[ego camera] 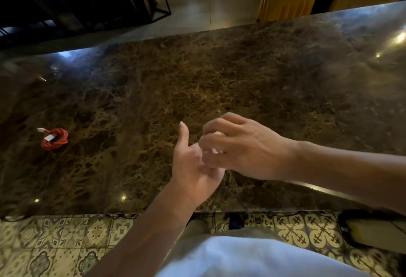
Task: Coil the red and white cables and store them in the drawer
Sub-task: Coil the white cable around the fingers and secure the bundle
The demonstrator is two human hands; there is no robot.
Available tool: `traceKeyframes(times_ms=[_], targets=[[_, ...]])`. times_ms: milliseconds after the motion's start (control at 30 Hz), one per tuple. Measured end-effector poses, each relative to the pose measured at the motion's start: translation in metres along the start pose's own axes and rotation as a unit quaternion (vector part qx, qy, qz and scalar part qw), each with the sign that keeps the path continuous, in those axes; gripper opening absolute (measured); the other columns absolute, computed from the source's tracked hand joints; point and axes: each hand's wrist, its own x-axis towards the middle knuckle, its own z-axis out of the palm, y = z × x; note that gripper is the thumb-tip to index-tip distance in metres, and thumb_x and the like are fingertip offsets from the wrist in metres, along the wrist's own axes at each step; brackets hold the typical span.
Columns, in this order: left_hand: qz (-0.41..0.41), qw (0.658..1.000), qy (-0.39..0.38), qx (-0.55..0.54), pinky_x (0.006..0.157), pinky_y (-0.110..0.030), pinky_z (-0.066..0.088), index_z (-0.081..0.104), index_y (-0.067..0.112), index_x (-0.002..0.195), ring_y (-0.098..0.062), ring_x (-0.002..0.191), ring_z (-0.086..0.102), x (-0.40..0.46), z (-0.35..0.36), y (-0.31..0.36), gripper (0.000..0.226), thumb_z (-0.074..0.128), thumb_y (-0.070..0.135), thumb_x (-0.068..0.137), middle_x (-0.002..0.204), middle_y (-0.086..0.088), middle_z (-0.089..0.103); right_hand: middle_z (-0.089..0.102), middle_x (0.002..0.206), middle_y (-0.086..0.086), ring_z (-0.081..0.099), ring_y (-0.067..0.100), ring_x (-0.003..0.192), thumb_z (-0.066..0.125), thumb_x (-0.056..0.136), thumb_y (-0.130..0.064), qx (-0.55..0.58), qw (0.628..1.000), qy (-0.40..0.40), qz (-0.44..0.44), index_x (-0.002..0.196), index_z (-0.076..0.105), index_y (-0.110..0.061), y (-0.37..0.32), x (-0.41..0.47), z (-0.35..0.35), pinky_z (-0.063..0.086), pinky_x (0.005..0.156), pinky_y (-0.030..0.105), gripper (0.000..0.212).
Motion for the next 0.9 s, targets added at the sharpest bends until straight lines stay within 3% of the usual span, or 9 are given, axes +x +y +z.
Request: traceKeyframes(times_ms=[67, 133, 167, 267, 333, 400, 567, 700, 900], targets=[[0.003, 1.000, -0.022, -0.019, 0.114, -0.041, 0.041, 0.044, 0.000, 0.152, -0.032, 0.134, 0.061, -0.004, 0.001, 0.004, 0.098, 0.030, 0.080, 0.097, 0.147, -0.024, 0.058, 0.074, 0.110, 0.000, 0.068, 0.026, 0.110, 0.066, 0.098, -0.012, 0.088, 0.993, 0.052, 0.062, 0.112, 0.075, -0.016, -0.003, -0.005, 0.000, 0.052, 0.092, 0.041, 0.017], [0.040, 0.997, -0.056, -0.042, 0.122, -0.043, 0.034, 0.030, 0.003, 0.159, -0.032, 0.149, 0.043, -0.008, 0.004, 0.010, 0.102, 0.033, 0.082, 0.095, 0.160, -0.021, 0.045, 0.073, 0.102, -0.001, 0.070, 0.017, 0.095, 0.069, 0.096, -0.005, 0.290, 0.903, 0.187, 0.256, 0.108, 0.071, -0.005, -0.015, -0.011, 0.000, 0.054, 0.085, 0.034, 0.012], [0.072, 0.994, -0.063, -0.045, 0.125, -0.043, 0.028, 0.031, 0.005, 0.159, -0.031, 0.153, 0.038, -0.009, 0.009, 0.011, 0.102, 0.034, 0.082, 0.093, 0.162, -0.018, 0.044, 0.071, 0.097, 0.002, 0.069, 0.015, 0.089, 0.069, 0.095, -0.001, 0.428, 0.787, 0.273, 0.349, 0.106, 0.068, -0.001, -0.026, -0.009, 0.001, 0.055, 0.080, 0.030, 0.011], [0.152, 0.986, -0.044, 0.044, 0.128, -0.040, 0.018, 0.038, 0.013, 0.159, -0.016, 0.155, 0.035, -0.011, 0.023, 0.003, 0.104, 0.023, 0.086, 0.086, 0.163, -0.001, 0.046, 0.068, 0.089, 0.007, 0.065, 0.017, 0.083, 0.067, 0.094, -0.010, 0.712, 0.306, 0.430, 0.464, 0.098, 0.067, -0.010, -0.062, 0.005, 0.008, 0.055, 0.075, 0.030, 0.003], [0.169, 0.980, -0.043, 0.094, 0.129, -0.038, 0.014, 0.037, 0.016, 0.160, -0.010, 0.155, 0.032, -0.009, 0.026, -0.005, 0.104, 0.019, 0.085, 0.084, 0.165, 0.005, 0.043, 0.069, 0.086, 0.006, 0.067, 0.017, 0.081, 0.068, 0.093, -0.016, 0.730, 0.211, 0.433, 0.485, 0.094, 0.069, -0.015, -0.065, 0.007, 0.013, 0.055, 0.072, 0.029, 0.002], [0.166, 0.976, -0.077, 0.122, 0.130, -0.039, 0.010, 0.035, 0.017, 0.160, -0.008, 0.156, 0.030, -0.009, 0.025, -0.007, 0.103, 0.017, 0.082, 0.082, 0.166, 0.006, 0.041, 0.070, 0.087, 0.005, 0.067, 0.016, 0.081, 0.070, 0.093, -0.018, 0.709, 0.252, 0.417, 0.510, 0.097, 0.069, -0.013, -0.059, 0.001, 0.013, 0.056, 0.071, 0.028, 0.006], [0.141, 0.970, -0.122, 0.154, 0.131, -0.042, 0.009, 0.034, 0.019, 0.160, -0.008, 0.156, 0.030, -0.009, 0.034, -0.011, 0.101, 0.014, 0.081, 0.084, 0.166, 0.008, 0.039, 0.075, 0.094, -0.001, 0.069, 0.011, 0.088, 0.072, 0.095, -0.023, 0.533, 0.502, 0.361, 0.578, 0.103, 0.074, -0.012, -0.049, -0.013, 0.005, 0.055, 0.080, 0.024, 0.014], [0.113, 0.978, -0.106, 0.139, 0.131, -0.042, 0.011, 0.037, 0.018, 0.159, -0.008, 0.154, 0.034, -0.007, 0.033, -0.012, 0.100, 0.015, 0.082, 0.085, 0.163, 0.007, 0.045, 0.077, 0.097, 0.003, 0.073, 0.019, 0.092, 0.075, 0.093, -0.023, 0.459, 0.561, 0.355, 0.590, 0.105, 0.074, -0.013, -0.047, -0.017, 0.012, 0.060, 0.081, 0.035, 0.016], [0.070, 0.990, -0.074, 0.100, 0.128, -0.041, 0.021, 0.038, 0.016, 0.159, -0.013, 0.153, 0.038, -0.005, 0.029, -0.008, 0.097, 0.026, 0.081, 0.087, 0.162, 0.002, 0.047, 0.072, 0.102, -0.007, 0.068, 0.016, 0.097, 0.073, 0.095, -0.029, 0.322, 0.723, 0.282, 0.542, 0.110, 0.081, -0.020, -0.050, -0.020, 0.014, 0.060, 0.080, 0.041, 0.019]])
